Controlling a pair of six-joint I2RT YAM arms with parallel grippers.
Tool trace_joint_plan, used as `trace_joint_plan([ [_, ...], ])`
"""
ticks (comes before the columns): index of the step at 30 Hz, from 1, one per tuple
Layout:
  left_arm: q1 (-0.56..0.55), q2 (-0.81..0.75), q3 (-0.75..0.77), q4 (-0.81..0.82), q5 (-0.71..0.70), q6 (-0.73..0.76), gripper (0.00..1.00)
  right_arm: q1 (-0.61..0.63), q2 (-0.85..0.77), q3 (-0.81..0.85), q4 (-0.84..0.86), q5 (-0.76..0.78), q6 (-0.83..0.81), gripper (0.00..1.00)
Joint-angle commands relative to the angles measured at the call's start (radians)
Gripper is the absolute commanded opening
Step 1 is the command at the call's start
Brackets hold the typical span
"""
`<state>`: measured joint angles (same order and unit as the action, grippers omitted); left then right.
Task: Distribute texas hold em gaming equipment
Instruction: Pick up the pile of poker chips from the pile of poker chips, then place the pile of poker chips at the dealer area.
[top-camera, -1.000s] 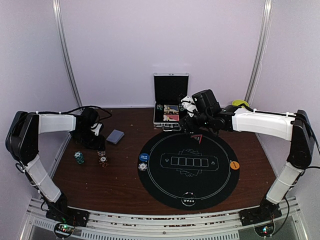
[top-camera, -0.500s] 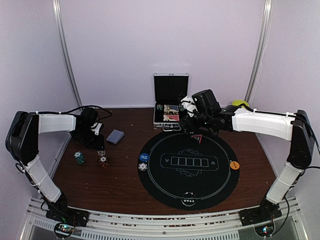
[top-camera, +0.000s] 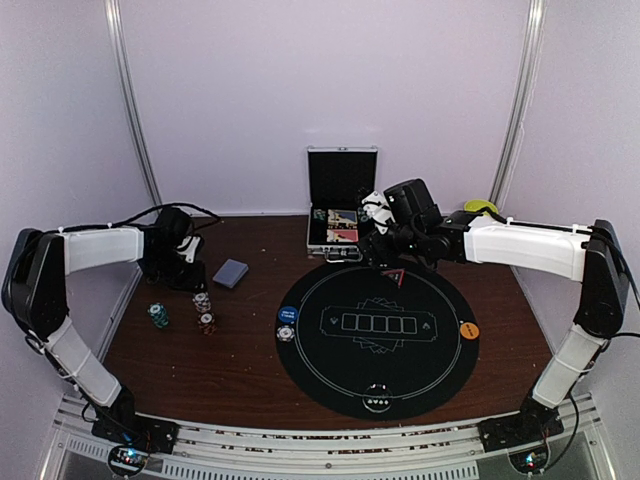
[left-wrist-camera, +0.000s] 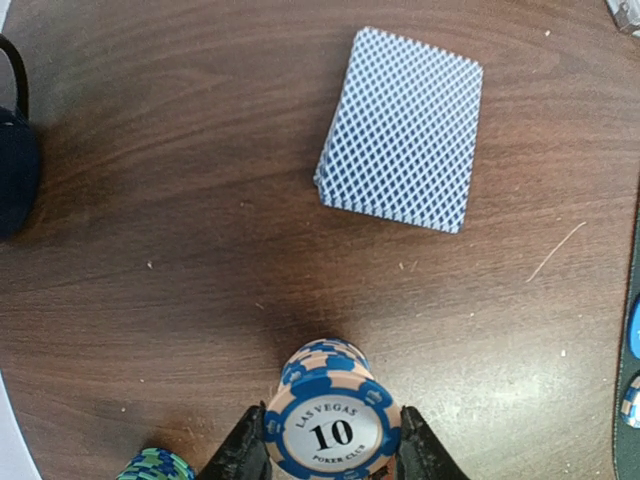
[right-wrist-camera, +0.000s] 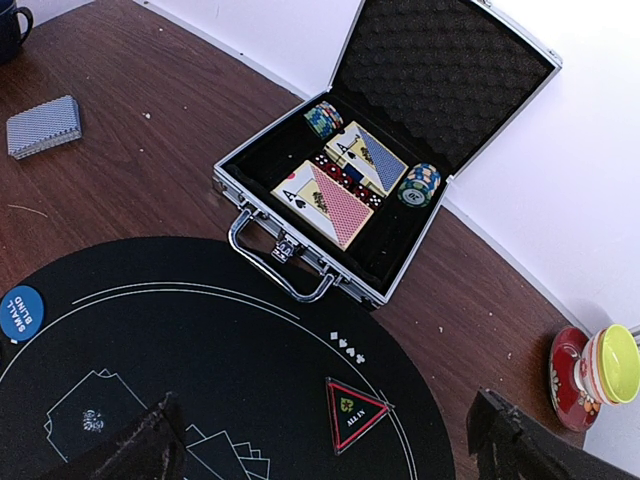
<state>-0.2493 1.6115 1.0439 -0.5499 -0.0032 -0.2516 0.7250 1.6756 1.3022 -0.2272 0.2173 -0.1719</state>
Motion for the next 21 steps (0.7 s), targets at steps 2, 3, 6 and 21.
trace_joint_plan([
  [2,-0.019,-0.062,0.033,0.015,0.01,0.016,0.26,-0.002,-0.013,-0.004,0.011,0.017,0.003,1.0],
  [3,-0.03,-0.068,0.039,0.01,0.007,0.016,0.27,-0.003,-0.019,-0.004,0.012,0.022,0.003,1.0],
  [6,-0.099,-0.07,0.068,-0.016,-0.017,0.01,0.27,-0.013,-0.032,-0.004,0.015,0.037,0.002,1.0],
  [21,-0.662,0.221,0.381,-0.044,-0.092,-0.082,0.26,-0.292,-0.059,-0.004,0.01,-0.03,0.086,1.0],
])
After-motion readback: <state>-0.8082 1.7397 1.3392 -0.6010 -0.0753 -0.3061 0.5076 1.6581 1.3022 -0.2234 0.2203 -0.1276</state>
